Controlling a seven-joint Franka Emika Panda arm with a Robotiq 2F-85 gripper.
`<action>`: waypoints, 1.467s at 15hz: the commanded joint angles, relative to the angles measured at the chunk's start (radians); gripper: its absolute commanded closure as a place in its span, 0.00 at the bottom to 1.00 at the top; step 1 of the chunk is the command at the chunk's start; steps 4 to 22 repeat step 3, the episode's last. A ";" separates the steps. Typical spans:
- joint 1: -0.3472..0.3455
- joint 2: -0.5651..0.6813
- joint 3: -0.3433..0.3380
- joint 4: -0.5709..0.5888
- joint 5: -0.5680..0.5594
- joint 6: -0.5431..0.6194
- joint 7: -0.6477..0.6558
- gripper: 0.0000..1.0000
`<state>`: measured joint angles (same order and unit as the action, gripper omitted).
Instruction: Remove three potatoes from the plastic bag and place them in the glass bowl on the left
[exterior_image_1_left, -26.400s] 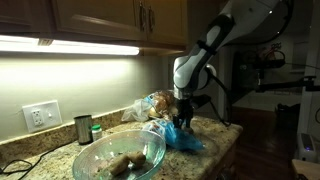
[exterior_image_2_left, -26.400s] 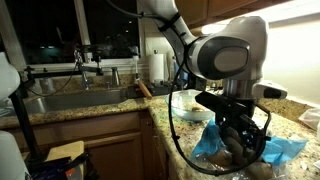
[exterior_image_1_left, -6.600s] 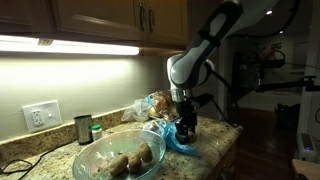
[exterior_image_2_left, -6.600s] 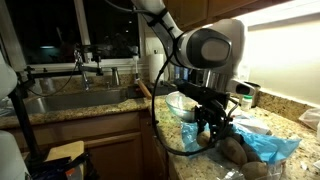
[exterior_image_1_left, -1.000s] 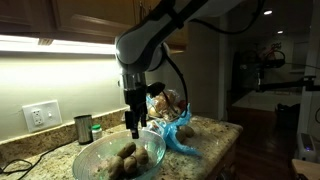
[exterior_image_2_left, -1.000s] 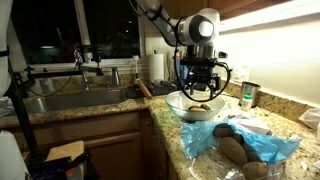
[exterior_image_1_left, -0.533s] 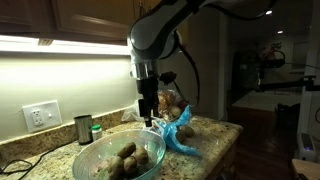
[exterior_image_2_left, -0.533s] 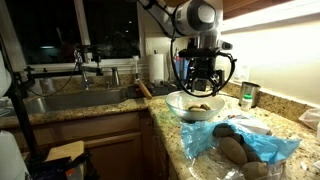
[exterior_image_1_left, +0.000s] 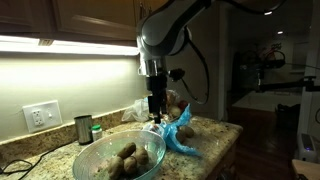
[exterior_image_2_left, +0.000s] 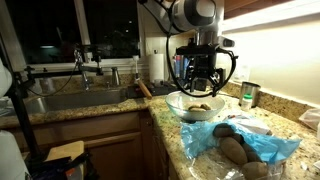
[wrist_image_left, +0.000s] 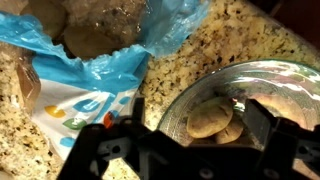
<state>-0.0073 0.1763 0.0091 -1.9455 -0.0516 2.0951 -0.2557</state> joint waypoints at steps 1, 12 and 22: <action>-0.002 0.002 0.003 0.002 -0.001 -0.002 0.001 0.00; -0.002 0.003 0.003 0.003 -0.001 -0.002 0.001 0.00; -0.002 0.003 0.003 0.003 -0.001 -0.002 0.001 0.00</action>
